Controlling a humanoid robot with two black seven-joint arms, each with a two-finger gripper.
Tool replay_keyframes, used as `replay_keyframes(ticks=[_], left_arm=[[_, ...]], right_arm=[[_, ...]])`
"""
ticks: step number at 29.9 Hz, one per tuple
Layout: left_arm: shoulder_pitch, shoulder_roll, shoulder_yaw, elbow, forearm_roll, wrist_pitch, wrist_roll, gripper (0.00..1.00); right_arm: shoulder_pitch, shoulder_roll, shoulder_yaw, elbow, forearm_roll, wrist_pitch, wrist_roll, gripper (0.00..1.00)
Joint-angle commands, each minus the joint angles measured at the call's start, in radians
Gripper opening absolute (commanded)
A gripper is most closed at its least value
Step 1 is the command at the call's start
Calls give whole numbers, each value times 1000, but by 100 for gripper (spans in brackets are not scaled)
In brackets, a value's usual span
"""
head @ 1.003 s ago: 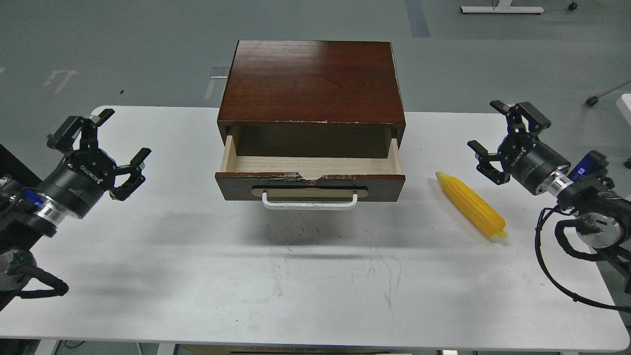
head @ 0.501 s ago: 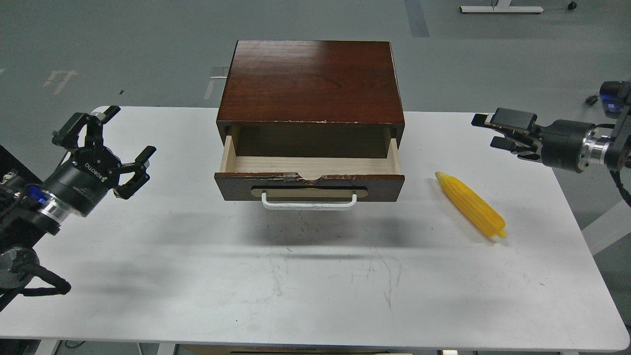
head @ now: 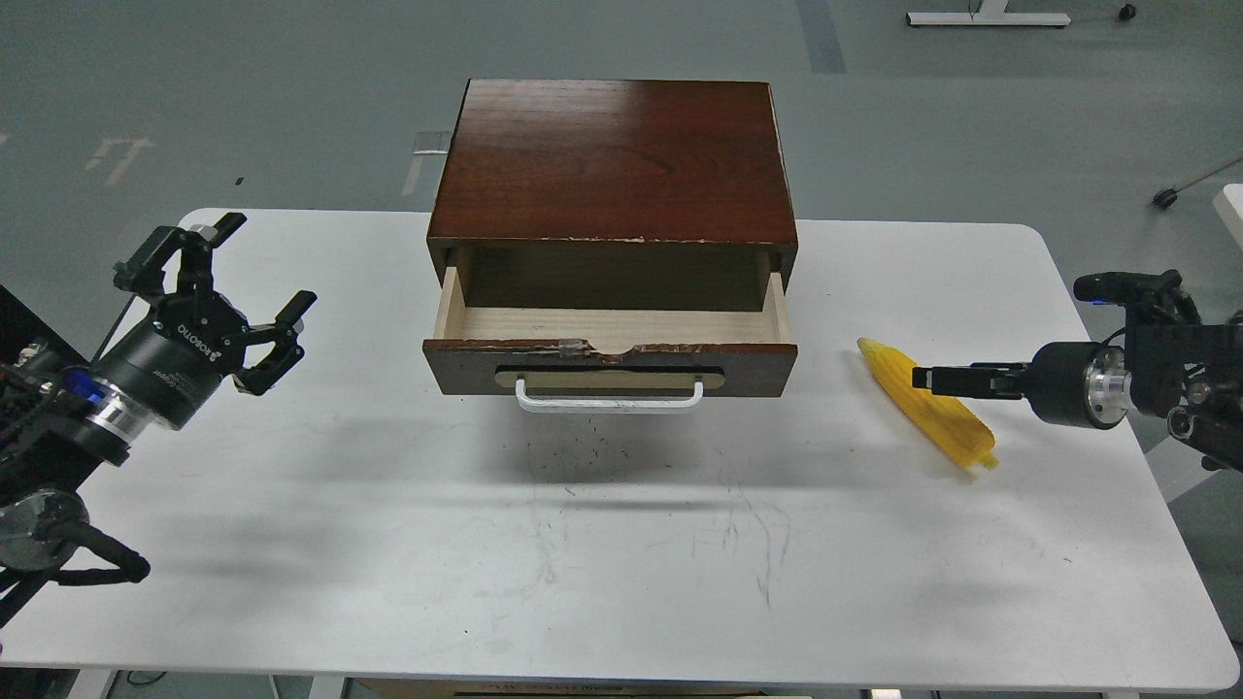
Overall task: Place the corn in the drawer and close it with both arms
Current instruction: 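Lift the corn with the right gripper and carry it over the open drawer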
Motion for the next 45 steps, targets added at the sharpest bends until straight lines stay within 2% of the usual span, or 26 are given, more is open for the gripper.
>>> replay_keyframes(ticks=[1,5,8,10,11,12,15,16,23,27,34,36,40,42,45], left_arm=[[0,-2,0,-1,0,0,0,100],[0,-4,0,-1,0,0,0,100],[2,-4,0,1,0,0,0,100],[2,-4,0,1,0,0,0,100],[2,-4,0,1,0,0,0,100],[2,-6,0,1,0,0,0,100],[2,-6,0,1,0,0,0,100],[2,-6,0,1,0,0,0,100],[2,-4,-2,-1,0,0,0,100],[2,-1,-2,-1,0,0,0,100],[0,-1,-3,-1,0,0,0,100],[0,4,-3,-4,0,0,0,100],[0,8,-9,-4,0,0,0,100],[0,17,-11,-6,0,0,0,100],[0,22,-11,-6,0,0,0,100]], right_arm=[[0,15,-40,-13,0,0,0,98],[-5,37,-55,-13,0,-6,0,93],[-6,43,-60,-12,0,-6,0,80],[-6,41,-73,-10,0,-6,0,49],[-6,41,-77,-10,0,-6,0,42],[-6,38,-80,-9,0,-6,0,29],[-3,32,-81,-1,0,-6,0,10],[1,31,-81,2,2,-6,0,7],[109,-26,-72,79,11,-8,0,4],[279,-78,-67,183,31,-2,0,4],[564,-68,-80,289,90,39,0,5],[650,3,-86,310,92,76,0,6],[742,109,-153,324,83,78,0,6],[808,216,-228,332,77,67,0,6],[842,297,-279,344,68,30,0,6]])
